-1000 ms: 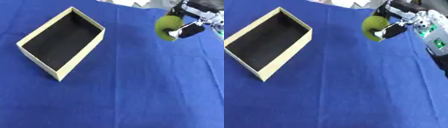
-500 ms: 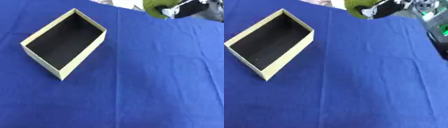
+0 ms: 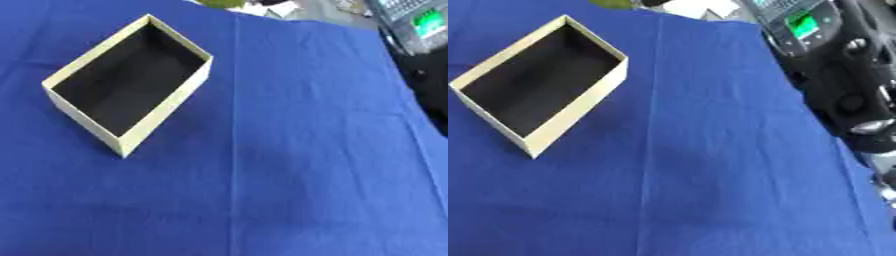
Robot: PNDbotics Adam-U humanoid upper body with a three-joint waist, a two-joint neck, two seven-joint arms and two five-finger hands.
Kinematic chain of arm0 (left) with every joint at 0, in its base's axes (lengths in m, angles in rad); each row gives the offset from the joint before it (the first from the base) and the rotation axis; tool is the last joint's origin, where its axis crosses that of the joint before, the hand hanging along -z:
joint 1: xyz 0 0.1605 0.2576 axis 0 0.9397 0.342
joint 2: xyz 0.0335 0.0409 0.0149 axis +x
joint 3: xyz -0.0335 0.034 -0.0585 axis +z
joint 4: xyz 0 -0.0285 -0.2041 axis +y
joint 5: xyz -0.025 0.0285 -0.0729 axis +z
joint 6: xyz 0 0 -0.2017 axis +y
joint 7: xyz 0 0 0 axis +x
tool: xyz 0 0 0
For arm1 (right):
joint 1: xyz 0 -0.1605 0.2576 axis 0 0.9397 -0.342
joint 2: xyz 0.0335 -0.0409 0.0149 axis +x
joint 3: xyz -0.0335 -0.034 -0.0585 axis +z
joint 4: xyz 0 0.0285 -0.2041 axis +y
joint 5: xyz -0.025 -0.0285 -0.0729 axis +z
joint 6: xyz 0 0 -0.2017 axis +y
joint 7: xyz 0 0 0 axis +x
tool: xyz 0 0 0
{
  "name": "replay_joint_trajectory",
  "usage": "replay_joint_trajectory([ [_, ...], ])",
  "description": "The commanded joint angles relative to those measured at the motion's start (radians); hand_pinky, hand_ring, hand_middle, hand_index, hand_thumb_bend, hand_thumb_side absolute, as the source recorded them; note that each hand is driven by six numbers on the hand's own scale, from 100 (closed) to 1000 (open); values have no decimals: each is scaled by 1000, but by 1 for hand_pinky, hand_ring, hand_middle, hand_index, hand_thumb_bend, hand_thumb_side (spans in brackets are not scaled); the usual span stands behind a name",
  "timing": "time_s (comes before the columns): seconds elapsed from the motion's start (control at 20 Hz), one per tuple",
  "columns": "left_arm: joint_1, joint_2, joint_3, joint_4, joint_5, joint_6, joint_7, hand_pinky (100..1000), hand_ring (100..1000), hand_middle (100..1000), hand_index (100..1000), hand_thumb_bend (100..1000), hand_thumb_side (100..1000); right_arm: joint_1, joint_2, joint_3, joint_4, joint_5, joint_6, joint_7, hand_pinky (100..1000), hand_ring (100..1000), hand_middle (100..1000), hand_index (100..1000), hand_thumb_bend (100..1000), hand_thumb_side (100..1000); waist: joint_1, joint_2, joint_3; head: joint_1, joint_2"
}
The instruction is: Pick up objects on the table and place them in the box.
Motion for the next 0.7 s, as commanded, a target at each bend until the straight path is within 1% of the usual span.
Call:
replay_joint_trajectory([
  [0.05,-29,2,-12,-17,8,-3,-14,641,696,582,651,100,354,-39,35,12,75,25,-20,5,569,481,486,630,100,100,6,-23,10,-20,7],
  [0.3,-49,-6,-23,-17,17,-5,-26,641,696,582,651,100,351,-55,83,32,210,20,-72,-2,580,487,491,635,100,100,-4,-18,33,-30,6],
  [0.4,-57,-9,-25,-17,19,-7,-28,657,696,582,651,100,349,-56,95,38,247,17,-91,-1,584,492,495,640,100,100,-8,-15,42,-35,3],
  [0.55,-68,-13,-29,-17,23,-8,-30,709,697,583,651,100,346,-56,112,46,295,9,-115,3,599,505,509,656,100,100,-13,-12,54,-41,2],
  [0.7,-80,-17,-34,-17,26,-9,-35,709,697,583,651,100,345,-61,129,49,343,4,-139,9,610,515,518,666,100,100,-18,-8,67,-50,-1],
])
